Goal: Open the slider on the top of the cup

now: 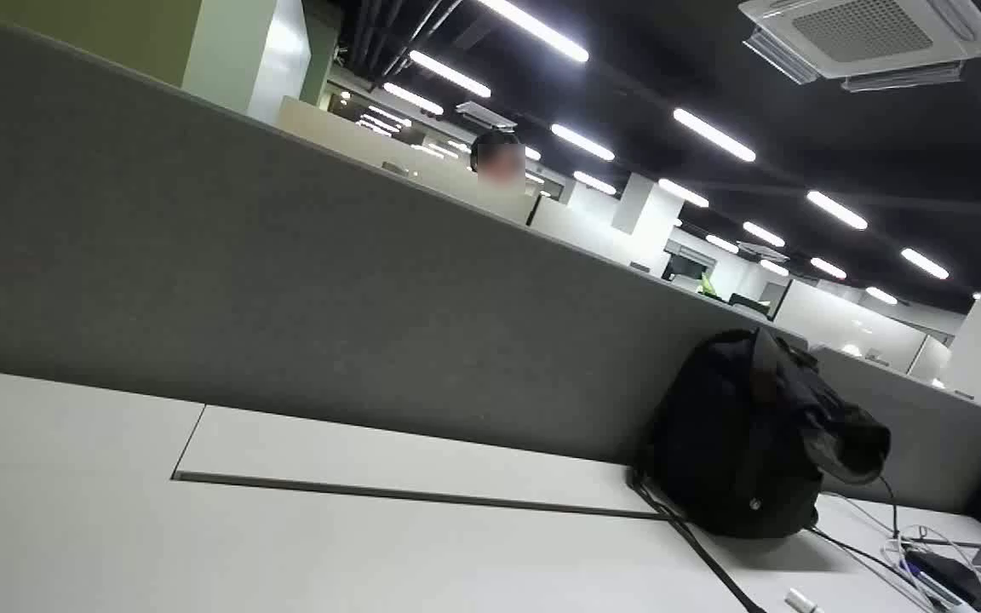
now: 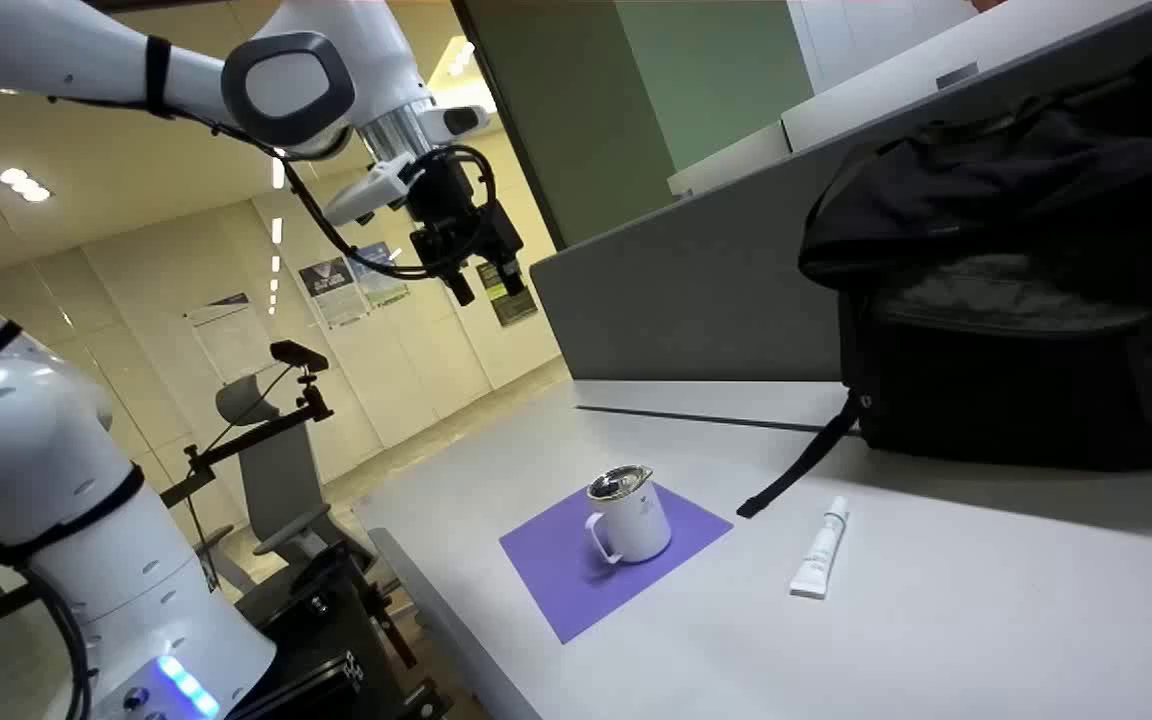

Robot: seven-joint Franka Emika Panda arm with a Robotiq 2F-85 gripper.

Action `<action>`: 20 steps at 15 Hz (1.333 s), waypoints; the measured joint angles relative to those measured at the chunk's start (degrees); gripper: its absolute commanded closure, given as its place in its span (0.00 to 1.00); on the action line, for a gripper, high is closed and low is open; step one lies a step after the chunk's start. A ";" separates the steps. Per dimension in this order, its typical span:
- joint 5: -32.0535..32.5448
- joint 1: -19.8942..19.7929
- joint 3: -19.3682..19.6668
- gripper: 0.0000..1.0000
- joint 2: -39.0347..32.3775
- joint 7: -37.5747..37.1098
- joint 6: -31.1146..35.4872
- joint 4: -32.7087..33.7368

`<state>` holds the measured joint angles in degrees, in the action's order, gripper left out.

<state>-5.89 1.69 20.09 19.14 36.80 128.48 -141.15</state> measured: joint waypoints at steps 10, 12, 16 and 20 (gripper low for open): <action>0.00 0.00 0.00 0.00 -0.02 0.00 0.09 0.04; 0.00 0.00 0.00 0.00 -0.02 0.00 0.09 0.04; -1.93 -0.57 -1.42 0.32 -2.04 1.52 5.18 -0.58; -6.69 -0.51 -2.79 0.61 -10.21 4.34 15.14 -1.18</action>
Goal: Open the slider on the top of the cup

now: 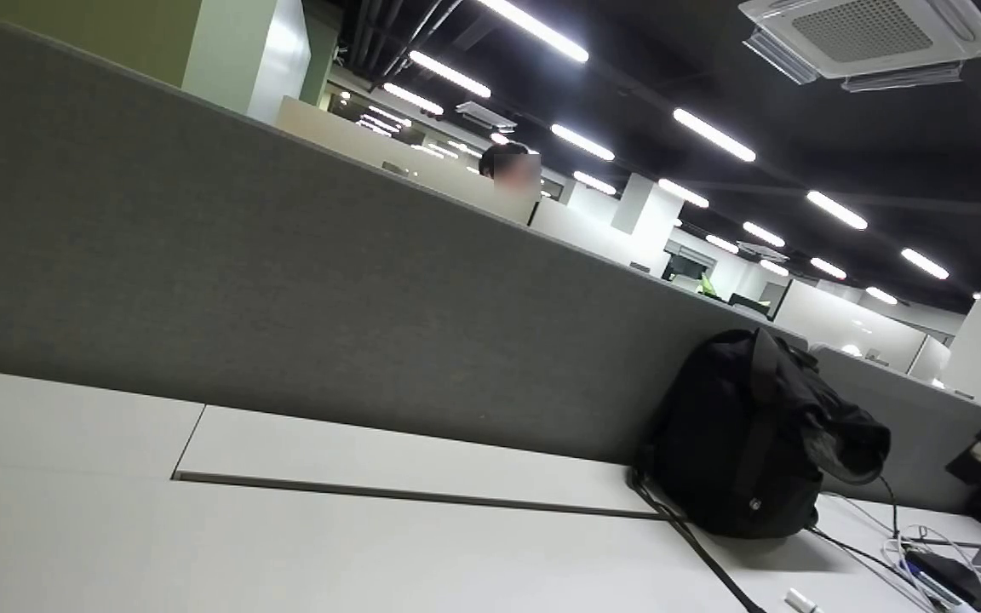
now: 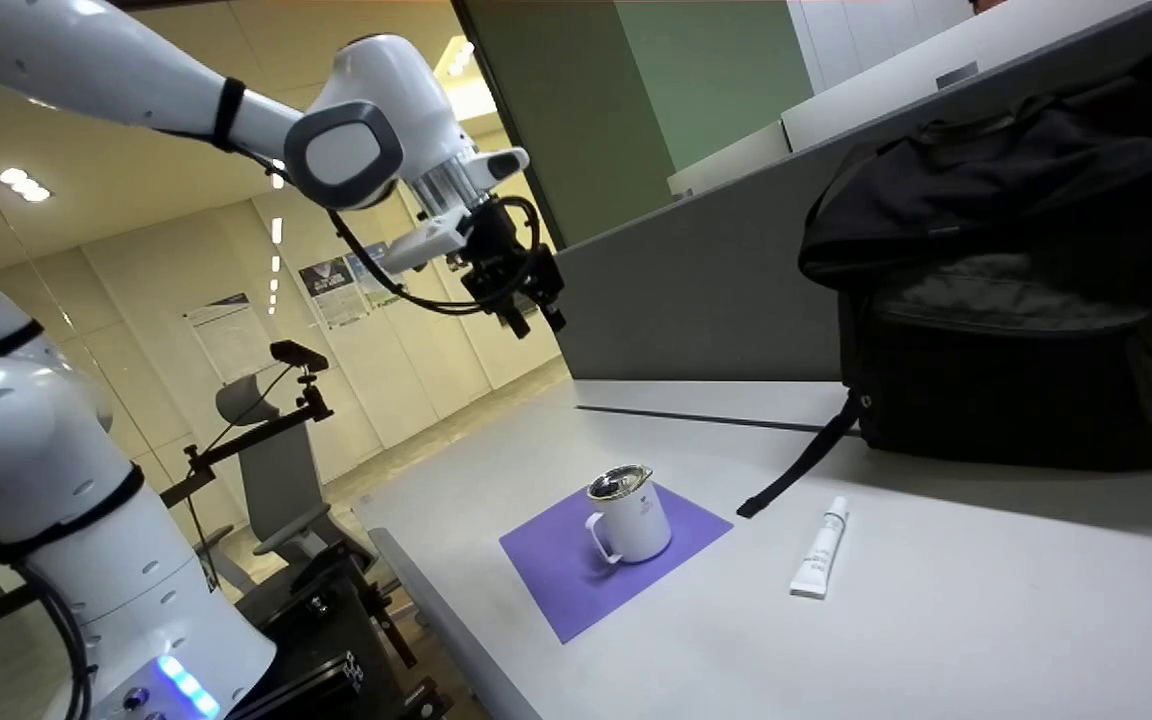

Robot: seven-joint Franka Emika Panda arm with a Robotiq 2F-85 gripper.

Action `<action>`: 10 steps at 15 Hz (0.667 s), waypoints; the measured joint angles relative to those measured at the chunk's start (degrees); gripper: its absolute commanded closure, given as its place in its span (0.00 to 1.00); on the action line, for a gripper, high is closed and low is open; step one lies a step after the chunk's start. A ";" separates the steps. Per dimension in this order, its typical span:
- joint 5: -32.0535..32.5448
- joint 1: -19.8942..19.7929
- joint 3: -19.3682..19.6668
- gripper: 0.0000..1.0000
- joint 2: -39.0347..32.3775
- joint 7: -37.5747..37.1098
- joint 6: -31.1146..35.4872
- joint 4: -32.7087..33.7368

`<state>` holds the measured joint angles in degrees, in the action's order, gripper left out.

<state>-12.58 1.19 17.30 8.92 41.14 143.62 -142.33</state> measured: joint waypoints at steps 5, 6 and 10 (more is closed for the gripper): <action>-2.65 -1.33 -4.24 0.95 -9.85 1.08 5.46 0.39; -2.55 -1.96 -5.21 1.00 -11.18 1.07 5.59 0.47; 0.20 -4.73 -7.46 0.99 -13.92 0.64 5.32 0.51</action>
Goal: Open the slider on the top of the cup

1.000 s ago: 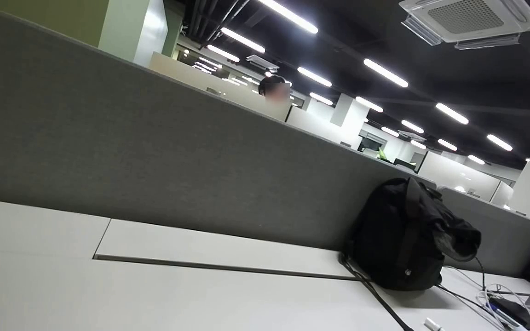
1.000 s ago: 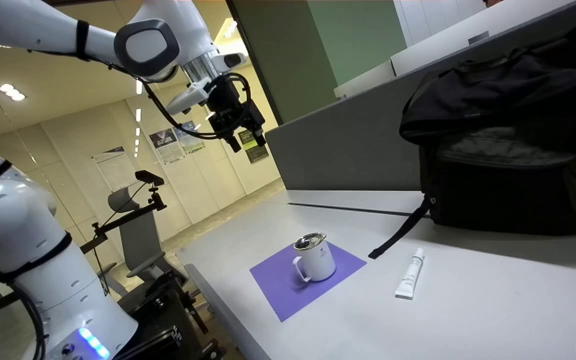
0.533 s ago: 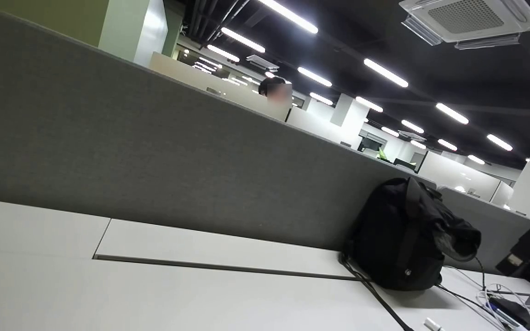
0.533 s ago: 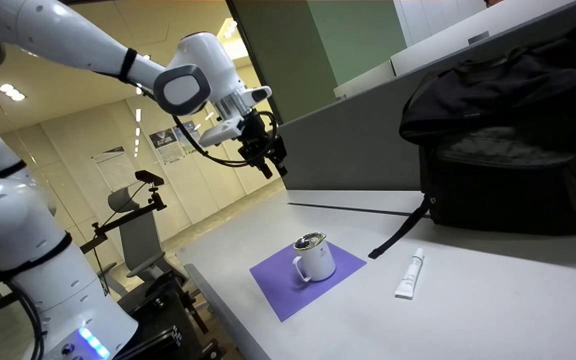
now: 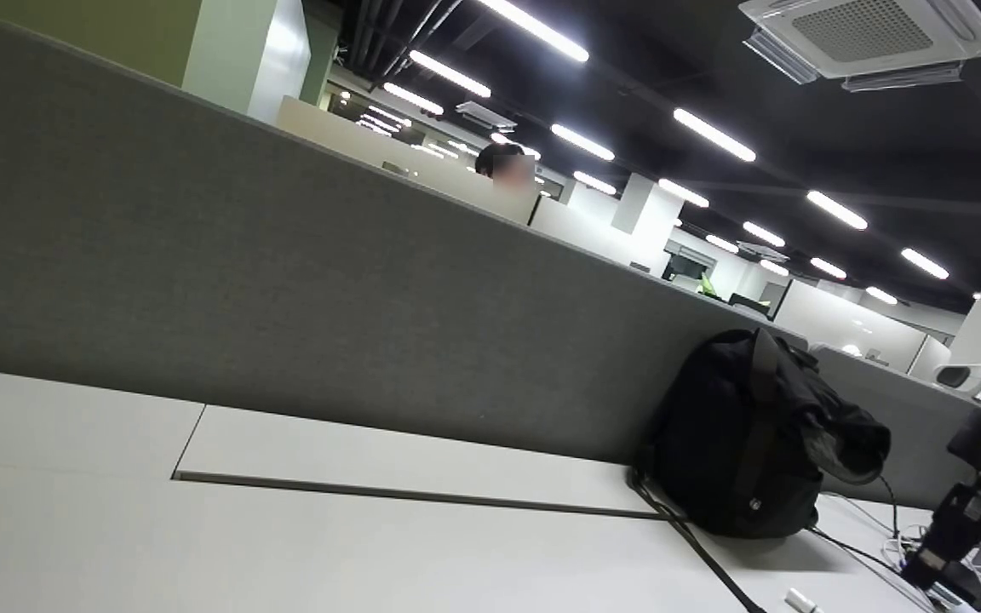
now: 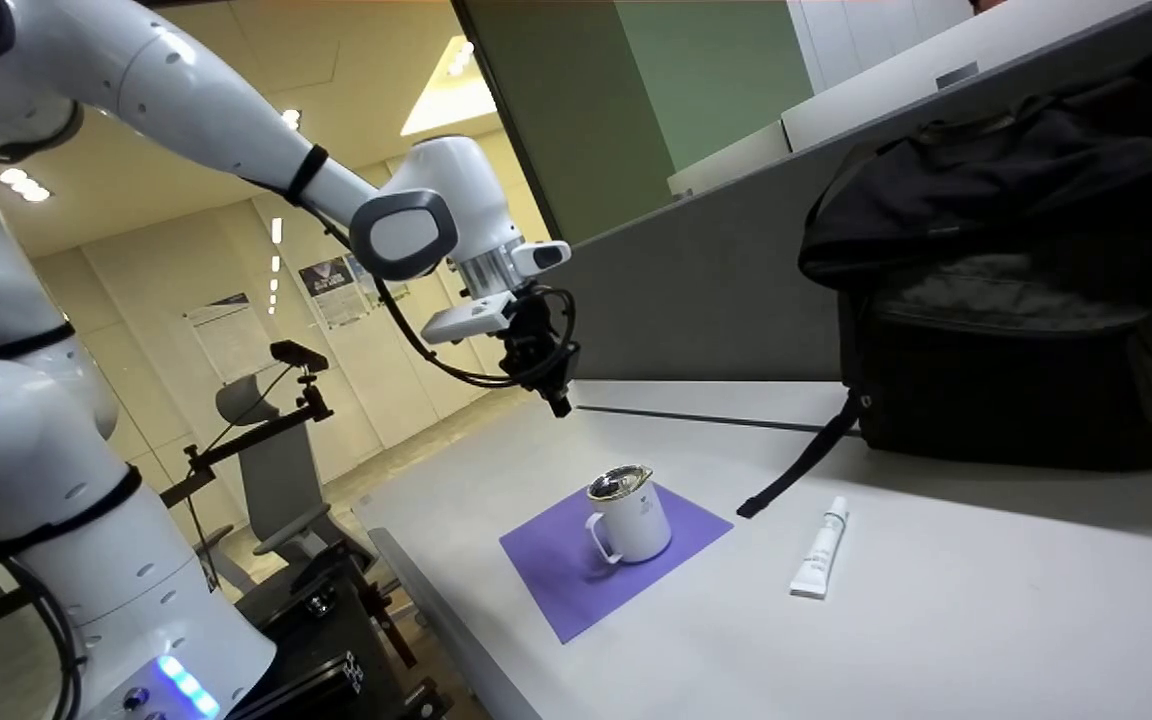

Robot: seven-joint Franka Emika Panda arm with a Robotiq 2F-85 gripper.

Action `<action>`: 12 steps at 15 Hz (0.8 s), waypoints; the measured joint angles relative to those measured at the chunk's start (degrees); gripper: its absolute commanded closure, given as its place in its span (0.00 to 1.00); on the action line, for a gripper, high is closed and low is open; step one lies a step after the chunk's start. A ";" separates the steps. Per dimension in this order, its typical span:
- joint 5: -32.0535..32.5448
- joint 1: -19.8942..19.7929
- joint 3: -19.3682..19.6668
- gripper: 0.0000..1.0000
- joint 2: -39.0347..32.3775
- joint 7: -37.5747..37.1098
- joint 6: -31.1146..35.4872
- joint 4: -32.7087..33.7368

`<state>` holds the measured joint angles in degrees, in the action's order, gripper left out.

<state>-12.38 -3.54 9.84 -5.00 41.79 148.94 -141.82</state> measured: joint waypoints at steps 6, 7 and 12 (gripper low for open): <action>1.36 -1.11 -0.43 0.99 -0.50 -0.20 -0.08 0.01; 1.36 -1.11 -0.44 0.99 -0.50 -0.20 -0.09 0.01; 1.36 -1.11 -0.45 0.99 -0.50 -0.20 -0.09 0.01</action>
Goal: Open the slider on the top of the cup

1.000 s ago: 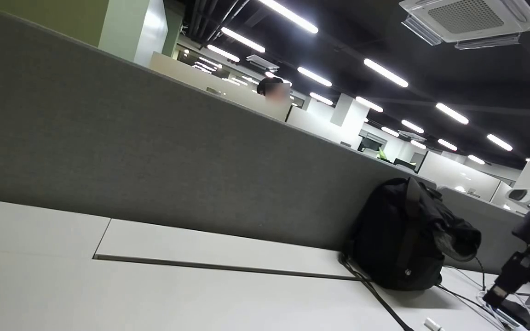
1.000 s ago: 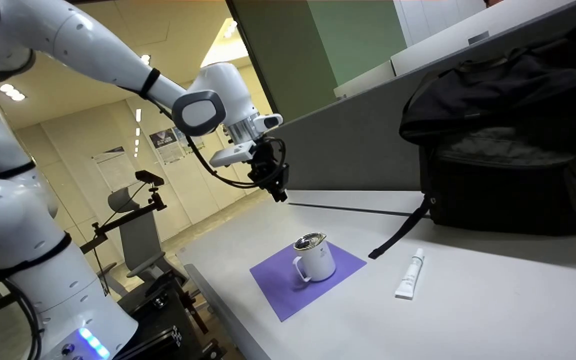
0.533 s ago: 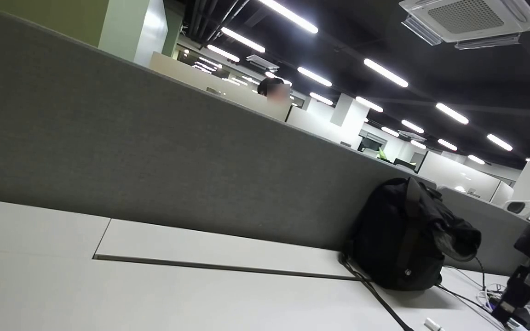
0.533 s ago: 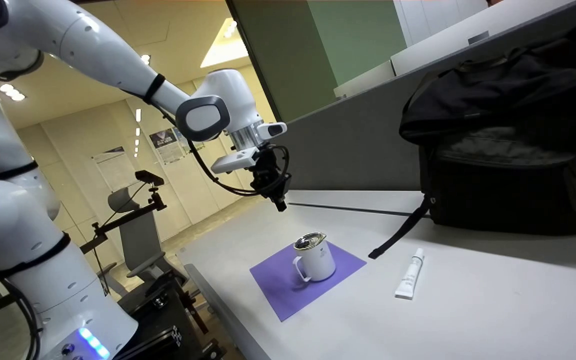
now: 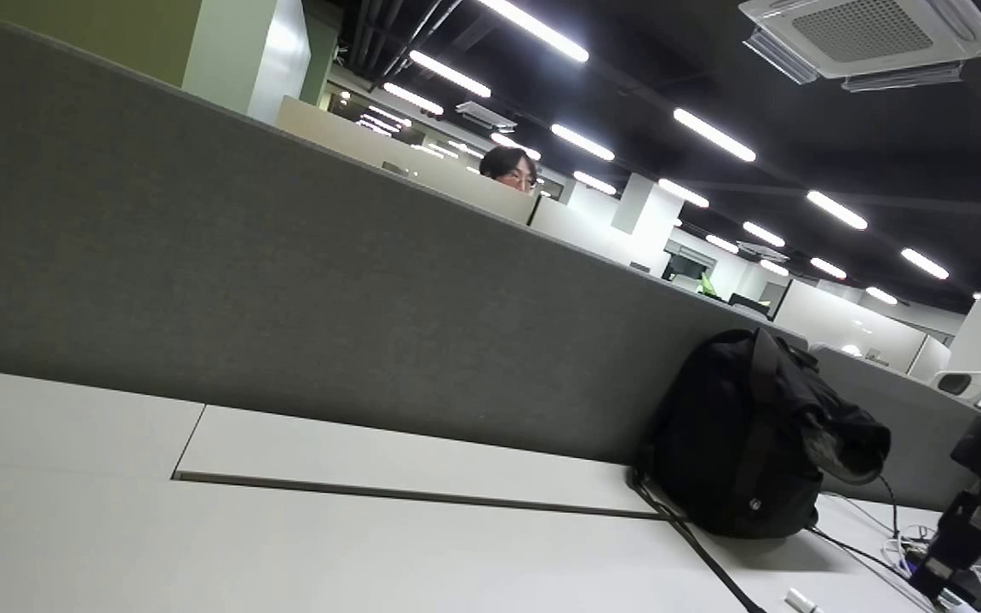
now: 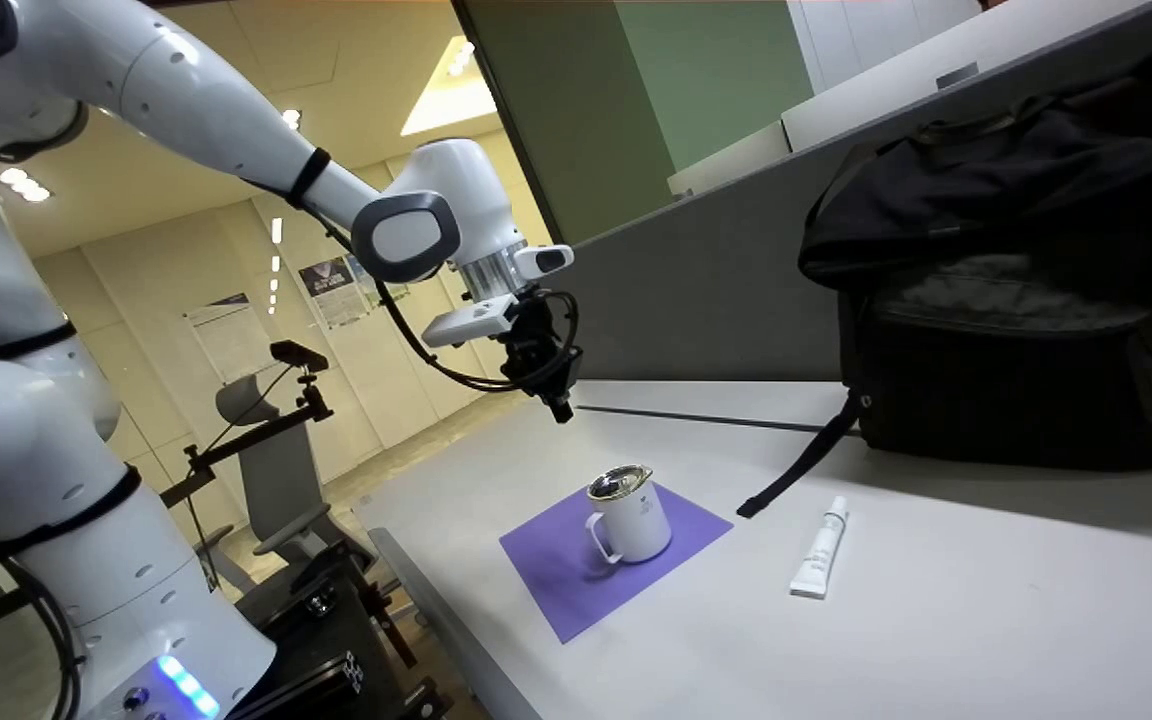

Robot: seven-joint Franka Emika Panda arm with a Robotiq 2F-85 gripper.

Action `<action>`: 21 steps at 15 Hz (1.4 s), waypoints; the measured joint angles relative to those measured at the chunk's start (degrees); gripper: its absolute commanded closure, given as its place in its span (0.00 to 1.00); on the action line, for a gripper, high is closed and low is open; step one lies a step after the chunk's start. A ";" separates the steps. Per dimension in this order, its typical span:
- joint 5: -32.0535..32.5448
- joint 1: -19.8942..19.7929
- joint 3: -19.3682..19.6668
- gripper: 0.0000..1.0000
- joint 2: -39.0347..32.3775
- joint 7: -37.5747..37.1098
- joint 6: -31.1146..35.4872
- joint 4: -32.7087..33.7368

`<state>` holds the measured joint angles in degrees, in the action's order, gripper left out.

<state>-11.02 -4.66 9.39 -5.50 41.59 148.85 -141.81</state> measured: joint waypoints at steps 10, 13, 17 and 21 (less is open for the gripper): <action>5.50 -1.93 -0.95 1.00 -4.63 -5.46 9.76 -0.22; 8.69 -2.39 -1.04 1.00 -7.28 -8.85 9.85 0.49; 9.47 -3.69 -2.70 1.00 -9.95 -10.18 9.96 1.73; 9.47 -4.97 -4.63 1.00 -11.46 -10.20 10.08 2.78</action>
<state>-1.55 -9.62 4.75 -16.95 31.39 158.94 -139.03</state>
